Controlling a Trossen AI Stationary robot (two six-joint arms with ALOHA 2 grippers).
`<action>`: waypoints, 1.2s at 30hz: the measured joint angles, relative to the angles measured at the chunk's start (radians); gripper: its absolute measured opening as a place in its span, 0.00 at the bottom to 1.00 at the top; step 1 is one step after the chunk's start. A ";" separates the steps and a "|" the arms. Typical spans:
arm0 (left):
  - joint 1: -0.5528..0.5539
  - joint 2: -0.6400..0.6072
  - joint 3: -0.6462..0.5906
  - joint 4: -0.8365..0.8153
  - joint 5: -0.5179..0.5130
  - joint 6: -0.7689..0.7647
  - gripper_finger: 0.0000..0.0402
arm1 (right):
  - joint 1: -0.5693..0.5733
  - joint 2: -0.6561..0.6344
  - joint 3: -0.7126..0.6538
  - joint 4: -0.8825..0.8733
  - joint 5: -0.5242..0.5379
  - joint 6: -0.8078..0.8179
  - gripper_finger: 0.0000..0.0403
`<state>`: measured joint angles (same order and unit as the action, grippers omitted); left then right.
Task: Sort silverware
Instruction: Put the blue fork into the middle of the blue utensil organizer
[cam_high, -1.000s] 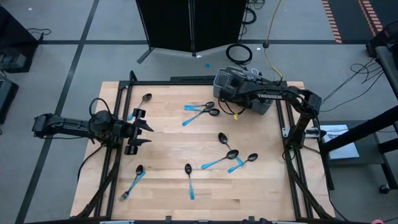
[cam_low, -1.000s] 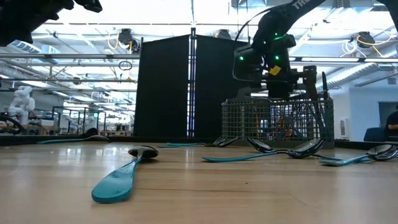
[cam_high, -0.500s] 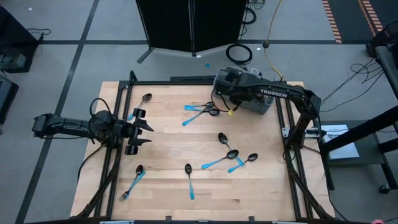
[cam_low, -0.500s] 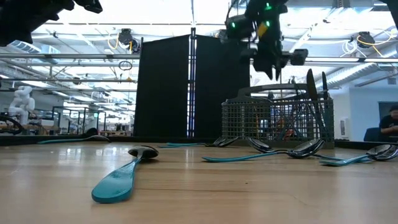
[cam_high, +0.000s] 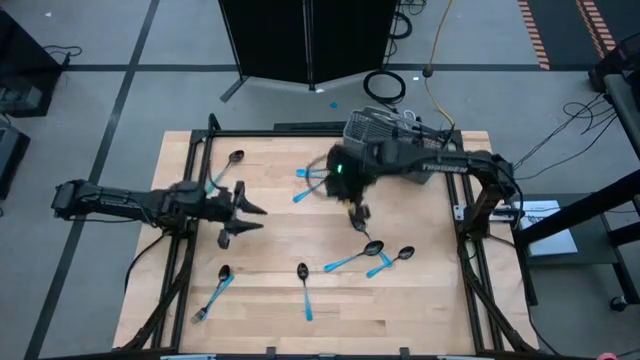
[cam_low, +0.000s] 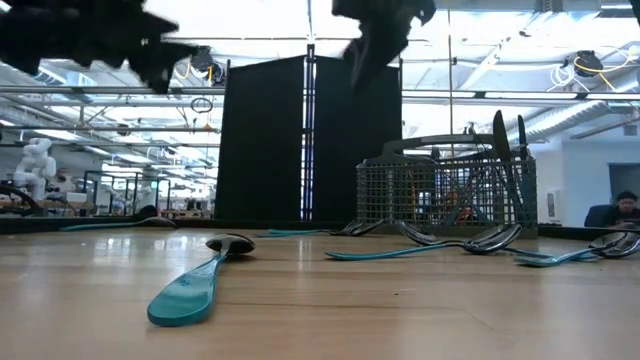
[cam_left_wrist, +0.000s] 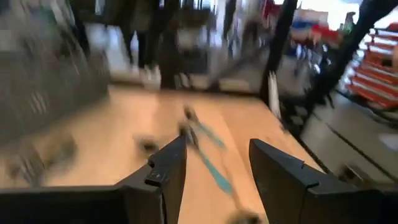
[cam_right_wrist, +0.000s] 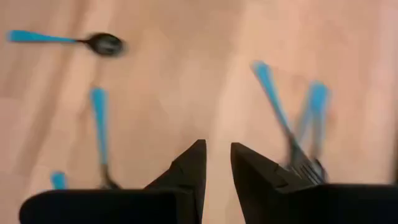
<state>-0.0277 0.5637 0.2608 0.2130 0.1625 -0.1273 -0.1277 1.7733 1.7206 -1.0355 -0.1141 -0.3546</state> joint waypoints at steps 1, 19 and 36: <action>-0.014 0.007 0.014 -0.048 0.006 -0.035 0.43 | 0.030 0.000 -0.013 0.021 0.000 0.003 0.17; -0.533 0.271 0.233 -0.541 -0.040 -0.709 0.43 | 0.401 0.003 -0.377 0.566 0.111 0.388 0.17; -0.959 0.696 0.341 -0.692 0.159 -1.411 0.43 | 0.549 0.002 -0.388 0.913 0.356 0.395 0.17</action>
<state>-0.9864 1.2594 0.6022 -0.4789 0.3210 -1.5380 0.4214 1.7748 1.3328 -0.1226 0.2420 0.0402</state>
